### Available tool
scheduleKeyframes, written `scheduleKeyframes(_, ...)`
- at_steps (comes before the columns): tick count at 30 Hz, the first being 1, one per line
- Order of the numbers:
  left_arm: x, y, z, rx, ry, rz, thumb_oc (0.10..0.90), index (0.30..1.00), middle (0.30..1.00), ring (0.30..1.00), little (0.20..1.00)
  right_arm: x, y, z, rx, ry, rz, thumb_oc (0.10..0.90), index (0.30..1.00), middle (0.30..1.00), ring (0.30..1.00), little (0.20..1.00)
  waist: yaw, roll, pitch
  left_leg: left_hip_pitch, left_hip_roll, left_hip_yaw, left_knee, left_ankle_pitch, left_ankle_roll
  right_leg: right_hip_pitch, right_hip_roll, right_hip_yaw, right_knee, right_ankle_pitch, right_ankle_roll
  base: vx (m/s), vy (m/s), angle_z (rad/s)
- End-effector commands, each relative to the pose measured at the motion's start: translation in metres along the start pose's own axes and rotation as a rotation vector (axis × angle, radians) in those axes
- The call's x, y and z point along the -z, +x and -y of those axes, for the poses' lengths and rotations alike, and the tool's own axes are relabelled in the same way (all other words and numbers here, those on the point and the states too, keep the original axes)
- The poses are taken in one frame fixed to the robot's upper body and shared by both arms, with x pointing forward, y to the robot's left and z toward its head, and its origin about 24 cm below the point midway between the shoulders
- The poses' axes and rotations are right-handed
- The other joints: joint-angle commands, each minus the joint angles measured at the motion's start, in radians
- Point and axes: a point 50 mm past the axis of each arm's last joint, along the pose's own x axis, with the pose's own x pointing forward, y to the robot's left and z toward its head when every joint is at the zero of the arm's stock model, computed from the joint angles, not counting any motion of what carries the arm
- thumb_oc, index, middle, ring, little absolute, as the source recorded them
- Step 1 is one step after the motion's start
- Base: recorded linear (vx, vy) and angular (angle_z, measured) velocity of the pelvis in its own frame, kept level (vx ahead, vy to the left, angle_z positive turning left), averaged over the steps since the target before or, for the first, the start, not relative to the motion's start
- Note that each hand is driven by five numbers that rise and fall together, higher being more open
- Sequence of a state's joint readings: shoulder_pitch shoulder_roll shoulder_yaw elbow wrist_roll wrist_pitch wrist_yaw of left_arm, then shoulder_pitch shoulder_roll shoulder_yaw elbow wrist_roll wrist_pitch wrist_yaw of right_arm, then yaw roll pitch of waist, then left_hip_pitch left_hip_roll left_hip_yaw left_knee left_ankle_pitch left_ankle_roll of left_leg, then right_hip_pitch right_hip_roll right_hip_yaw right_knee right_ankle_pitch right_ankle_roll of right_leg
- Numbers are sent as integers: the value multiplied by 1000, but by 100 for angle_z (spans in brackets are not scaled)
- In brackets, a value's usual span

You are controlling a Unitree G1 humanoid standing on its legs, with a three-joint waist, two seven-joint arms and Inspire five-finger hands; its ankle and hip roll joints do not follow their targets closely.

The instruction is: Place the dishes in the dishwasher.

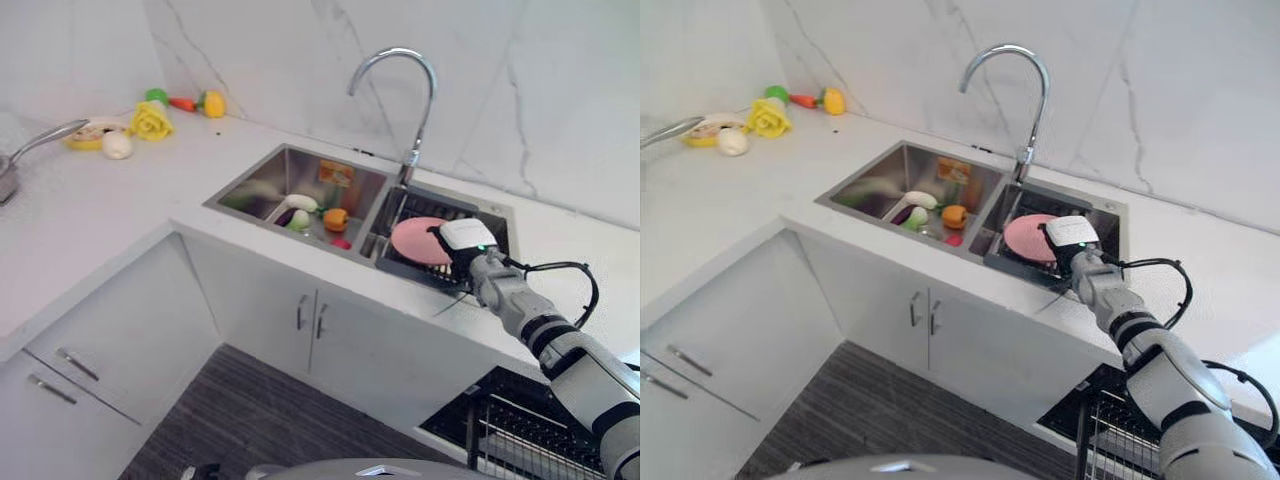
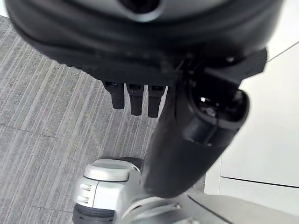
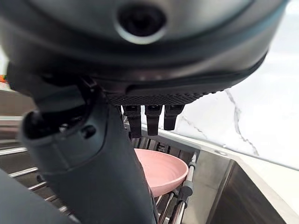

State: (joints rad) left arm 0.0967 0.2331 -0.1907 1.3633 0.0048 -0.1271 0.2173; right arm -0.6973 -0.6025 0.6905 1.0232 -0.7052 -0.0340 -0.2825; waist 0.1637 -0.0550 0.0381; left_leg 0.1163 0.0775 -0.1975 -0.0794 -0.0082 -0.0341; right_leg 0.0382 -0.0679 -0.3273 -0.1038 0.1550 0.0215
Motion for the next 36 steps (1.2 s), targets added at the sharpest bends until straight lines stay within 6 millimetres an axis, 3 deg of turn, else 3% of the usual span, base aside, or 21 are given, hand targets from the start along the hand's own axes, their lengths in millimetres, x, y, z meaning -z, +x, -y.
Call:
scheduleKeyframes(1, -10, 2, -5, 1, 60, 45, 800, 900, 900, 900, 900, 9, 20, 63, 246, -50, -45, 800, 900, 900, 900, 900, 20, -16, 31, -78, -16, -22, -8, 65, -113, 164, -24, 32, 17, -215, 80, -53, -13, 29)
scheduleKeyframes(3, -10, 2, -5, 5, 71, 56, 800, 900, 900, 900, 900, 12, 20, 70, 307, -75, -60, 513, 469, 469, 469, 469, 22, -8, 38, -90, -17, -32, -8, 72, -117, 159, -23, 23, 17, -215, 79, -47, -7, 28)
scheduleKeyframes(4, -10, 2, -5, 6, 75, 59, 800, 900, 900, 900, 900, 15, 19, 71, 336, -81, -72, 400, 300, 300, 300, 300, 23, -3, 43, -95, -19, -37, -8, 76, -119, 156, -24, 19, 17, -214, 79, -42, -2, 22)
scheduleKeyframes(12, -12, 1, 1, 22, 102, 97, 800, 900, 900, 900, 900, 29, 14, 79, 485, -105, -140, 400, 300, 300, 300, 300, 25, 34, 58, -128, -21, -64, -8, 100, -132, 141, -25, -10, 17, -217, 77, -27, -4, 15)
scheduleKeyframes(15, -12, -1, 10, 41, 117, 108, 800, 900, 900, 900, 900, 29, 11, 88, 626, -107, -175, 400, 300, 300, 300, 300, 16, 41, 57, -130, -19, -64, -8, 101, -133, 143, -23, -14, 17, -222, 75, -2, -2, 3)
scheduleKeyframes(21, -13, -2, 13, 40, 109, 101, 800, 900, 900, 900, 900, 17, 6, 102, 781, -70, -138, 400, 300, 300, 300, 300, 1, 37, 50, -122, -14, -54, -8, 98, -135, 149, -22, -7, 17, -228, 71, -3, -5, 4)
scheduleKeyframes(23, -15, 0, 10, 27, 96, 88, 800, 900, 900, 900, 900, 4, 2, 132, 864, -62, -40, 400, 300, 300, 300, 300, -20, 25, 47, -114, -9, -41, -8, 94, -135, 151, -18, 13, 17, -231, 66, -10, -15, -4)
scheduleKeyframes(24, -16, 0, 9, 23, 86, 83, 800, 900, 900, 900, 900, 3, -2, 142, 899, -58, -22, 400, 300, 300, 300, 300, -32, 22, 47, -113, -6, -37, -8, 93, -136, 150, -16, 22, 17, -232, 63, -4, -13, -3)
scheduleKeyframes(25, -18, 1, 9, 23, 76, 76, 800, 900, 900, 900, 900, 4, -13, 163, 959, -16, -13, 400, 300, 300, 300, 300, -59, 16, 48, -103, 2, -25, -8, 88, -134, 149, -13, 44, 17, -231, 61, -5, -8, -5)
scheduleKeyframes(27, -19, 1, 11, 27, 80, 74, 800, 900, 900, 900, 900, 3, -19, 170, 980, 15, -7, 400, 300, 300, 300, 300, -69, 16, 49, -97, 4, -16, -8, 85, -131, 149, -12, 55, 17, -230, 60, 8, 5, -12)
scheduleKeyframes(29, -16, 0, 15, 47, 114, 61, 800, 900, 900, 900, 900, 1, -38, 182, 1009, 50, 28, 400, 300, 300, 300, 300, -95, 13, 41, -78, 8, 18, -8, 72, -121, 146, -13, 90, 17, -223, 64, 20, 32, -27)
scheduleKeyframes(34, -10, -2, 22, 68, 171, 41, 800, 900, 900, 900, 900, 4, -90, 190, 1063, 2, 130, 400, 300, 300, 300, 300, -164, 15, 35, -35, 14, 134, -8, 47, -96, 111, -23, 190, 17, -179, 86, 2, 42, -58)
scheduleKeyframes(35, -9, -2, 22, 67, 176, 42, 800, 900, 900, 900, 900, 6, -92, 189, 1060, 1, 125, 400, 300, 300, 300, 300, -153, 14, 35, -33, 15, 141, -8, 45, -96, 110, -23, 197, 17, -178, 86, 9, 26, -118)
scheduleKeyframes(36, -9, -3, 23, 71, 174, 41, 800, 900, 900, 900, 900, 6, -101, 189, 1054, 5, 137, 400, 300, 300, 300, 300, -173, 14, 34, -18, 17, 173, -8, 30, -93, 104, -24, 225, 17, -176, 91, 23, 13, -128)
